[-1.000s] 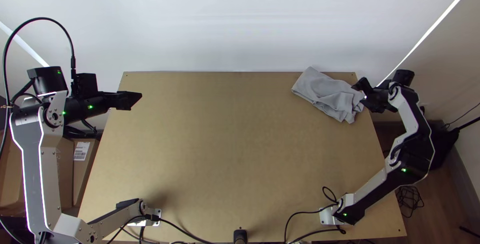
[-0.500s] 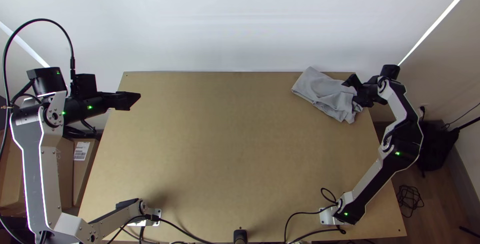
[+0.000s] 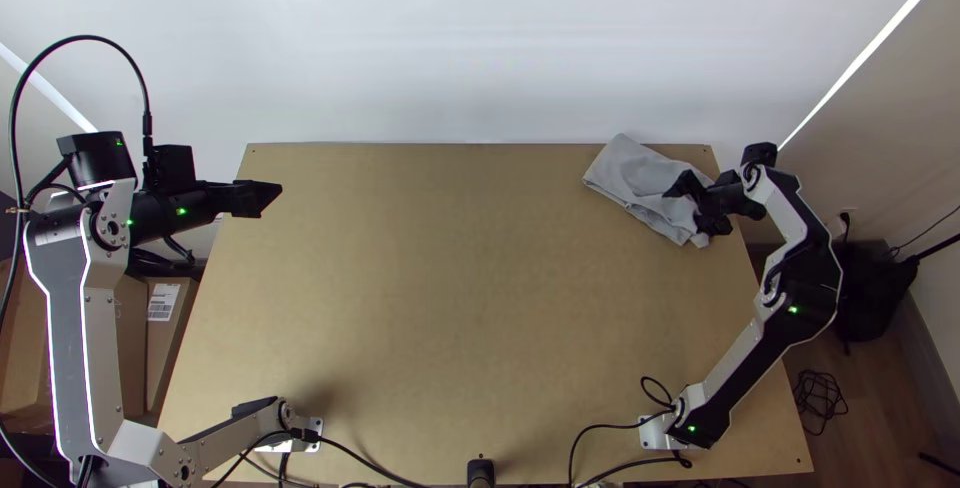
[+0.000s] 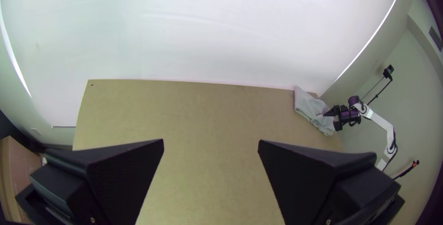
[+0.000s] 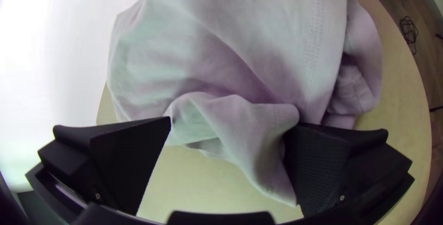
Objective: Fold the t-shirt
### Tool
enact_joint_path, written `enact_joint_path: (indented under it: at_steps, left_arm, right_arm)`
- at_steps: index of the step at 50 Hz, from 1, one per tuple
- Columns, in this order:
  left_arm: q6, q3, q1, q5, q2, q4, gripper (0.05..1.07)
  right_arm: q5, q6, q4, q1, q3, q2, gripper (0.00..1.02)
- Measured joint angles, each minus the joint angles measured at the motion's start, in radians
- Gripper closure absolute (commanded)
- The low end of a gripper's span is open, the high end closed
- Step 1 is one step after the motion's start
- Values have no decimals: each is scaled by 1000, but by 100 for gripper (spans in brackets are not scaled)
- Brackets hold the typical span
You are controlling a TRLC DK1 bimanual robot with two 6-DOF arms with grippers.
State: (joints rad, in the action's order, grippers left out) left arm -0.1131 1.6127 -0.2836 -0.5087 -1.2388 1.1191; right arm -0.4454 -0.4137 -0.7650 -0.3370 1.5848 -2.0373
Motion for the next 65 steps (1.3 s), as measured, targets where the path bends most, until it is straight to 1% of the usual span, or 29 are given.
enact_joint_path:
  at_steps: [13,20,26,30,38,48,53,65]
  left_arm:
    - [0,0,0,0,0,-2,9]
    - [0,0,0,0,2,-2,9]
    - [0,0,-2,0,10,-2,9]
    - [0,0,-3,0,15,-2,9]
    - [0,0,-3,0,19,-2,9]
    - [0,0,-5,0,29,-2,9]
    - [0,0,-10,0,36,-2,9]
    - [0,0,-15,0,42,1,9]
  right_arm:
    - [4,57,-1,-40,-150,129,4]
    - [45,79,-5,-68,-216,178,4]
    - [93,90,50,-80,-273,211,4]
    - [98,94,80,-80,-290,229,4]
    - [102,94,133,-76,-283,257,4]
    - [133,82,209,-62,-217,240,4]
    - [135,73,249,-53,-156,190,4]
    - [137,54,274,-49,-8,1,4]
